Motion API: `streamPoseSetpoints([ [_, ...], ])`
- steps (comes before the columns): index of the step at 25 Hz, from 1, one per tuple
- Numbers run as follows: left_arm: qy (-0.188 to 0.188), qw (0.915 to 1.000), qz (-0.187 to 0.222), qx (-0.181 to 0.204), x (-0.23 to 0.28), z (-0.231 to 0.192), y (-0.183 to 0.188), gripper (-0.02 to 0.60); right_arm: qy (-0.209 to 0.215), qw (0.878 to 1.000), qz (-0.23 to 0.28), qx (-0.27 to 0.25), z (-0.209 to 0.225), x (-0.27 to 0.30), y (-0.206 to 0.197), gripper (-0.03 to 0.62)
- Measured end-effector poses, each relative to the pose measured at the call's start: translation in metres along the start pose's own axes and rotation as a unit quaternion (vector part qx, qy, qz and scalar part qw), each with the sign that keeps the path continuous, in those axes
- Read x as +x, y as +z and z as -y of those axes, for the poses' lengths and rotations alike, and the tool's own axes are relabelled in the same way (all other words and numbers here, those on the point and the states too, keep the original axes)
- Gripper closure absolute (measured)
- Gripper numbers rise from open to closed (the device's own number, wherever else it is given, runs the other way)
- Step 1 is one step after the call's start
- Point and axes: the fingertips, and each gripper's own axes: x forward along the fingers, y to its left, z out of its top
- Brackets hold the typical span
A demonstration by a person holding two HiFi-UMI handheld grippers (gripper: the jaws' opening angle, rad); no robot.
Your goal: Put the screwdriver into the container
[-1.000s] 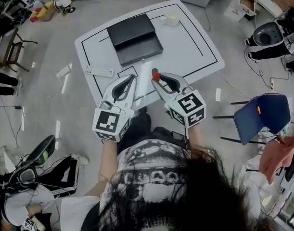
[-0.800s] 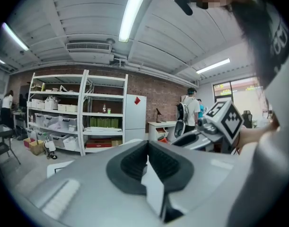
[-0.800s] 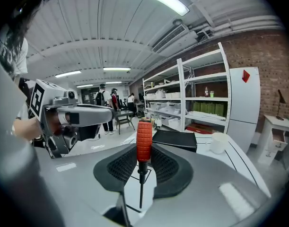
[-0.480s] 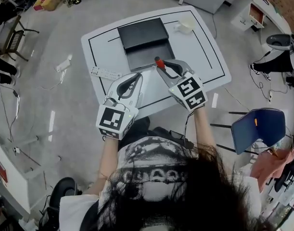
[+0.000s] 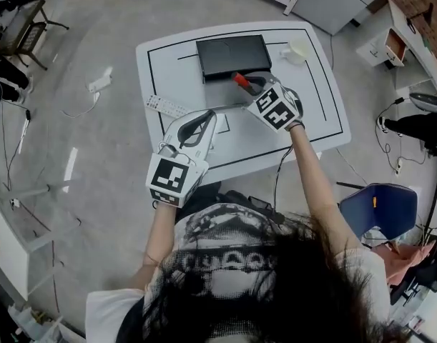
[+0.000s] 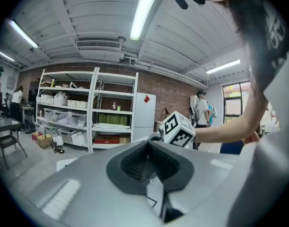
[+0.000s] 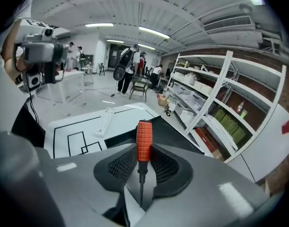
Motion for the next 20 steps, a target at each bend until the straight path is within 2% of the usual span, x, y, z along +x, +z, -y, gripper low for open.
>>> streamPoseSetpoints([
  [6, 0.015, 0.9998, -0.003, -0.012, -0.003, -0.017, -0.006, 0.581, 0.049, 0.996, -0.067, -0.04, -0.008, 0.065, -0.024, 0.5],
  [10, 0.022, 0.9995, -0.008, -0.021, -0.003, -0.027, -0.013, 0.581, 0.073, 0.992, -0.097, -0.024, -0.011, 0.099, -0.038, 0.5],
  [20, 0.035, 0.9987, -0.012, -0.034, -0.002, -0.045, -0.027, 0.581, 0.096, 0.983, -0.156, 0.007, -0.018, 0.142, -0.067, 0.5],
])
